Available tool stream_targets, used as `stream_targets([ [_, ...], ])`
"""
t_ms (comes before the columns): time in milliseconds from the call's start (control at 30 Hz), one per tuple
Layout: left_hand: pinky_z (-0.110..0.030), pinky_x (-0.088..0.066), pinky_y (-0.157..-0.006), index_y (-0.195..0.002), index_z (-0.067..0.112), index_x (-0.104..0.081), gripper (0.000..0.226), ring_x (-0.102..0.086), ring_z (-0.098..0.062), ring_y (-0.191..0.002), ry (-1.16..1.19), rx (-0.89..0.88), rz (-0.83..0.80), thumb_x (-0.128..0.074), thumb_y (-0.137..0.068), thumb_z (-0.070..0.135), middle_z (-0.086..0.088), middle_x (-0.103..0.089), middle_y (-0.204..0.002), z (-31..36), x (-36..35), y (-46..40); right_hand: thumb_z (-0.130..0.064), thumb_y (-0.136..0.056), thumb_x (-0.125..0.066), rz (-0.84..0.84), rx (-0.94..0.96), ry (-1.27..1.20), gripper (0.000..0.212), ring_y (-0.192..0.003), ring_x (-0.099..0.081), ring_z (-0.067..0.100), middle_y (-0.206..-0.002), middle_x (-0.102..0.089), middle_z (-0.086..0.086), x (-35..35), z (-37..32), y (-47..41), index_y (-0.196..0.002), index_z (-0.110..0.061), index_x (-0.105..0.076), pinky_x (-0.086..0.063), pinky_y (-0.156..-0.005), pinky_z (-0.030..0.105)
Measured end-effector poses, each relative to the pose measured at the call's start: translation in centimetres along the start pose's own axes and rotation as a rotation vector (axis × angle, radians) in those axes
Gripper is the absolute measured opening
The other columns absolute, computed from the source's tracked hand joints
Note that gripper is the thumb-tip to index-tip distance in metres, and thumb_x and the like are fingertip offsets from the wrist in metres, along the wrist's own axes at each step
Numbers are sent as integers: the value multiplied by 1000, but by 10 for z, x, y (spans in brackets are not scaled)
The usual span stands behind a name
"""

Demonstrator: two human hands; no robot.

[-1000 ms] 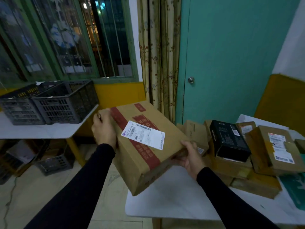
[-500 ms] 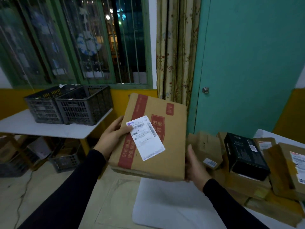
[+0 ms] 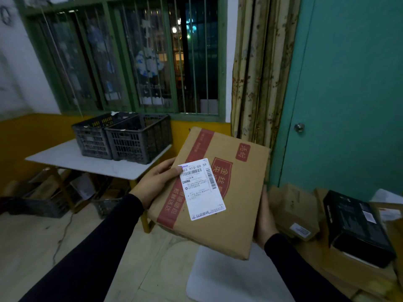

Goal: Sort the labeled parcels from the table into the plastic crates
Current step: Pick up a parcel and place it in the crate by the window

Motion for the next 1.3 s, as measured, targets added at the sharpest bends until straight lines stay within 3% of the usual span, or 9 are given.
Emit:
stream_targets([
  [200, -42, -58, -79, -122, 17, -62, 38, -72, -30, -88, -76, 43, 125, -71, -87, 29, -10, -74, -102, 2, 2, 4, -96, -55, -53, -118, -42, -71, 98, -116, -64, 33, -122, -70, 10, -9, 0, -5, -127, -30, -65, -43, -106, 54],
  [367, -42, -59, -82, -114, 14, -68, 33, -71, -31, -91, 156, 168, -8, -64, -82, 18, -16, -72, -110, -11, 20, 29, -92, -58, -59, -166, -136, -118, 95, -118, -62, 34, -124, -68, 11, -15, 10, -16, -130, -30, -64, -41, -108, 54],
  [500, -41, -60, -79, -131, 17, -56, 70, -68, -35, -99, 198, 192, -33, -70, -63, 8, -20, -65, -123, -43, 59, 52, -85, -55, -71, -233, -330, -81, 98, -112, -53, 30, -125, -62, 7, -38, 35, -26, -131, -25, -64, -35, -103, 41],
  [600, -36, -60, -69, -128, 18, -59, 64, -69, -32, -90, 223, 191, 135, -61, -66, 4, -21, -67, -120, -58, 101, 62, -78, -61, -71, -294, -361, 67, 81, -114, -61, 34, -122, -67, 10, -76, 51, -33, -127, -31, -63, -43, -107, 55],
  [667, -35, -60, -69, -124, 18, -63, 57, -69, -33, -90, 217, 167, 282, -64, -68, 5, -21, -68, -118, -60, 132, 62, -71, -68, -67, -290, -336, 105, 74, -101, -61, 31, -116, -65, 13, -109, 58, -38, -127, -28, -57, -55, -87, 47],
  [800, -38, -53, -86, -106, 12, -70, 18, -64, -32, -109, 187, -19, 776, -63, -90, 18, -15, -69, -117, -66, 209, 45, -71, -54, -68, -254, -257, 81, 96, -100, -61, 27, -119, -63, 9, -191, 71, -61, -136, -28, -47, -50, -71, 38],
  [867, -39, -46, -95, -117, 19, -63, 32, -59, -24, -113, 255, -28, 875, -60, -93, 39, -6, -64, -125, -70, 235, 39, -71, -58, -69, -231, -232, 60, 97, -107, -57, 28, -124, -60, 7, -236, 79, -77, -142, -33, -38, -50, -76, 43],
  [1067, -57, -34, -108, -144, 51, -26, 85, -48, -30, -124, 381, 192, 577, -68, -72, 68, 4, -50, -132, -84, 272, 0, -56, -70, -70, -171, -158, -106, 91, -113, -53, 30, -129, -53, 8, -364, 105, -110, -146, -37, -24, -49, -93, 55],
  [1300, -49, -49, -94, -142, 45, -34, 79, -61, -27, -104, 405, 139, 601, -75, -74, 47, -2, -63, -117, -83, 379, -83, -64, -62, -79, -253, -148, -98, 107, -121, -52, 28, -135, -54, 2, -454, 131, -182, -149, -45, -20, -42, -104, 55],
])
Point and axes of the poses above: each hand's wrist, its own y-axis away from the middle knuckle, its own x-axis out of the back of the hand, z = x × y, the point moved 2 cm from there along -y, towards the middle knuckle
